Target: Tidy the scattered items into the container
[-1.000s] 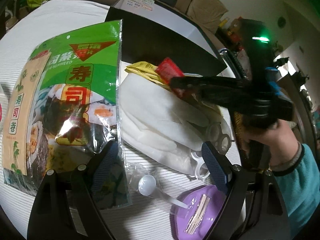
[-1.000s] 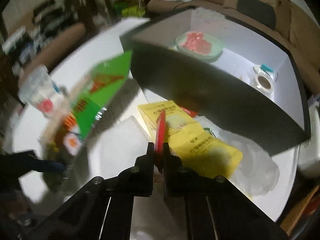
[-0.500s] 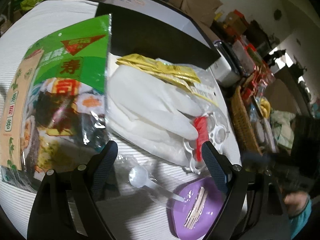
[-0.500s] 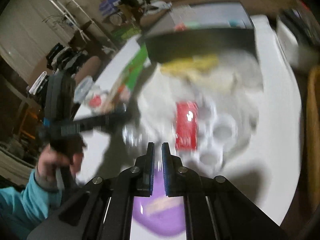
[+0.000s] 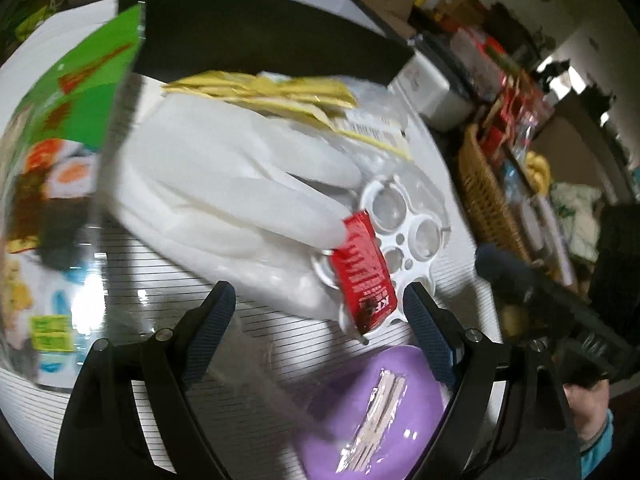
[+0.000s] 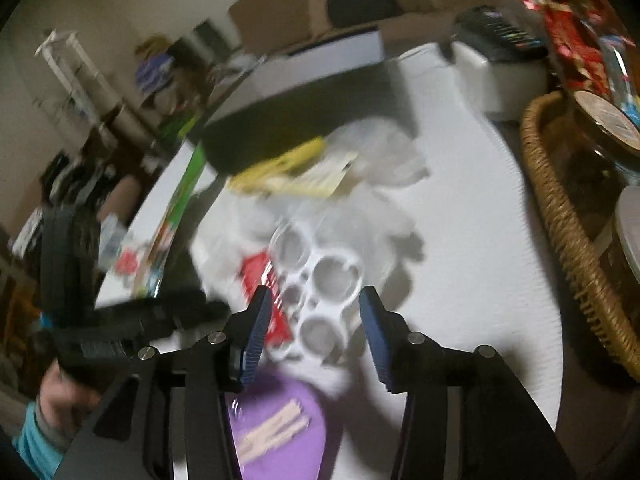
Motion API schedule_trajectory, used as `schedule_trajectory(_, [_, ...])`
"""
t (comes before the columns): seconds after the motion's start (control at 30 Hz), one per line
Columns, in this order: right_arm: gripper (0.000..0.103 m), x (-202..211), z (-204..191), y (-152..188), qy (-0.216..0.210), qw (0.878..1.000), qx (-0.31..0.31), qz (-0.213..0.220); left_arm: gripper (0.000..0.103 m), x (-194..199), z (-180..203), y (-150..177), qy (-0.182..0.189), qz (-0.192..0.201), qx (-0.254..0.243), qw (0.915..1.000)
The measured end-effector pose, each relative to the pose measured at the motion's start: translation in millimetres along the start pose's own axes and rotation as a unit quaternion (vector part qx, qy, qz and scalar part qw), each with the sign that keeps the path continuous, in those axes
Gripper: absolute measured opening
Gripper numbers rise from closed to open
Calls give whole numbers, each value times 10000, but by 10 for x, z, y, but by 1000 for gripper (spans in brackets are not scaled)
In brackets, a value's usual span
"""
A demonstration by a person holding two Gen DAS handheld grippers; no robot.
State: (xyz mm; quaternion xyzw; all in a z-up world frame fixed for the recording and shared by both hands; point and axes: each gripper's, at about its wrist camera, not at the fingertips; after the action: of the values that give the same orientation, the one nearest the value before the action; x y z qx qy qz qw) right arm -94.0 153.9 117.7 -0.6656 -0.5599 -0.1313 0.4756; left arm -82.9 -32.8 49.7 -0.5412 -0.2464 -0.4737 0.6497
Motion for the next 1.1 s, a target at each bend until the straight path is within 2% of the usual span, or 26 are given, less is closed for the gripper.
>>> schedule_trajectory(0.1, [50, -44, 75, 13, -3, 10000, -51, -2, 85, -176, 128, -25, -574, -165, -162, 9981])
schedule_trajectory(0.17, [50, -62, 120, 14, -31, 9999, -125, -43, 91, -239, 225, -31, -848, -108, -305, 9959])
schedule_trajectory(0.27, [51, -62, 147, 6, -90, 9998, -169, -53, 91, -277, 352, 11, -1208, 52, -690, 9903])
schedule_trajectory(0.3, [51, -71, 135, 7, -84, 9999, -123, -75, 80, -272, 377, 23, -1252, 119, -757, 9892])
schedule_trajectory(0.33, [51, -77, 115, 13, -63, 9999, -58, -90, 75, -258, 385, 31, -1272, 170, -762, 9888])
schedule_trajectory(0.4, [51, -75, 90, 35, -69, 9999, 29, -117, 36, -203, 373, 44, -1436, 240, -772, 9863])
schedule_trajectory(0.43, [51, -75, 79, 47, -73, 9999, 78, -134, 27, -168, 339, 46, -1442, 266, -749, 9863])
schedule_trajectory(0.47, [52, -82, 82, 52, -72, 9998, 103, -154, 18, -130, 276, 45, -1345, 292, -652, 9883])
schedule_trajectory(0.57, [52, -89, 102, 64, -32, 9997, 153, -203, 10, -15, 63, 54, -833, 353, -217, 9957])
schedule_trajectory(0.6, [52, -80, 119, 60, -29, 9997, 131, -193, 7, 22, 36, 58, -790, 401, -166, 9959])
schedule_trajectory(0.7, [52, -32, 179, 25, -86, 9999, 19, -140, 6, 108, 7, 61, -760, 451, -156, 9960])
schedule_trajectory(0.8, [52, 15, 224, -10, -141, 9998, -67, -82, 6, 255, 10, 93, -440, 469, -199, 9977])
schedule_trajectory(0.83, [52, 28, 240, -21, -158, 9998, -97, -68, 6, 314, 44, 113, -229, 466, -246, 9983])
schedule_trajectory(0.97, [52, 38, 289, -38, -137, 9998, -158, -66, 6, 449, 307, 274, 832, 209, -519, 9950])
schedule_trajectory(1.1, [52, 28, 338, -21, -77, 9998, -157, -134, 6, 213, 628, 485, 1280, -479, -1076, 9848])
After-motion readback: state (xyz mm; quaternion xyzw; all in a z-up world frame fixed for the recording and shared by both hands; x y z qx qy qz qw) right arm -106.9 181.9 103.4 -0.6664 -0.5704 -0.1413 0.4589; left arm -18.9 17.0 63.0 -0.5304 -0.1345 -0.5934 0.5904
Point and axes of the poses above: each gripper's, at about its wrist camera, not at the fingertips, and x roughly against the way its jaws point, z to its right, y to its underside, and after that the axes turned 12 degrees about -x, right-handed
